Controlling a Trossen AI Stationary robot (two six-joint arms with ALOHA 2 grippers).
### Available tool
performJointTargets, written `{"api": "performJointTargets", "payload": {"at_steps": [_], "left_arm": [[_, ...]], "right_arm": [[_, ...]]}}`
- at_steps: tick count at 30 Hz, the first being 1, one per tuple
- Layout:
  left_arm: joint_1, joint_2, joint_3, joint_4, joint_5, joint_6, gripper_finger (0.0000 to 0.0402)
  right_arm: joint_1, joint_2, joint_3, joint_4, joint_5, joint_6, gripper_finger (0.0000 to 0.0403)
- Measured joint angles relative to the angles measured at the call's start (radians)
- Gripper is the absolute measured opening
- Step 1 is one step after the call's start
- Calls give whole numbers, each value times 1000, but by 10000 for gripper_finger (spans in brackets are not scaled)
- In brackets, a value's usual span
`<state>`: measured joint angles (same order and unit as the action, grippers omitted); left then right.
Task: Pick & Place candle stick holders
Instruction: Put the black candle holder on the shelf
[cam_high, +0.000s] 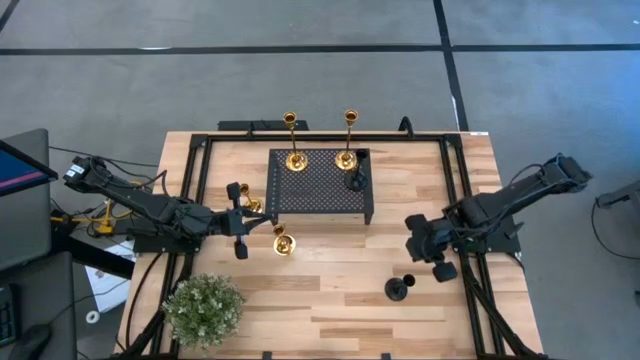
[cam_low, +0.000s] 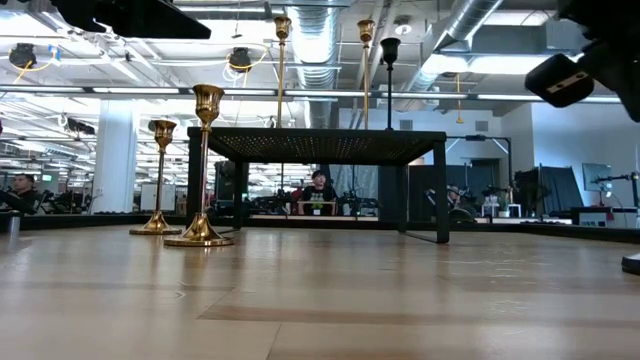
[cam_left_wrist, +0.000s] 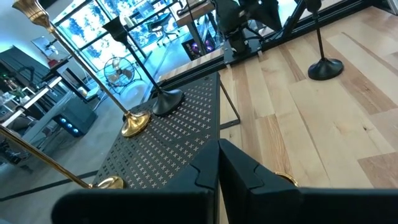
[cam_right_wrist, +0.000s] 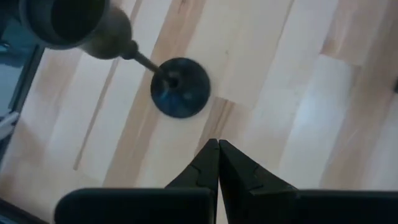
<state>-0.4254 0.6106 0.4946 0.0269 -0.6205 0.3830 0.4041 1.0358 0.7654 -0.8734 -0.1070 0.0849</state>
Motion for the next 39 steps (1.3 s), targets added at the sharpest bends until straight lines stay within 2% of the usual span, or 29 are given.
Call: {"api": "performJointTargets", "payload": {"at_steps": [10,17,21,25,28,35,39], "left_arm": [[0,0,0,0,0,1,7],[0,0,0,0,0,-2,7],[0,0,0,0,0,-4,8],[0,0,0,0,0,-6,7],[0,0,0,0,0,-6,7],[0,0,0,0,0,-6,6],[0,0,0,0,0,-6,7]], "right_arm": [[63,91,0,7,-27,373,0],[86,159,0,105,19,387,0],[101,168,0,57,53,405,0],[164,134,0,-10,103,452,0],[244,86,0,-6,172,502,0],[485,-25,0,4,474,664,0],[604,-36,0,54,581,700,0]]}}
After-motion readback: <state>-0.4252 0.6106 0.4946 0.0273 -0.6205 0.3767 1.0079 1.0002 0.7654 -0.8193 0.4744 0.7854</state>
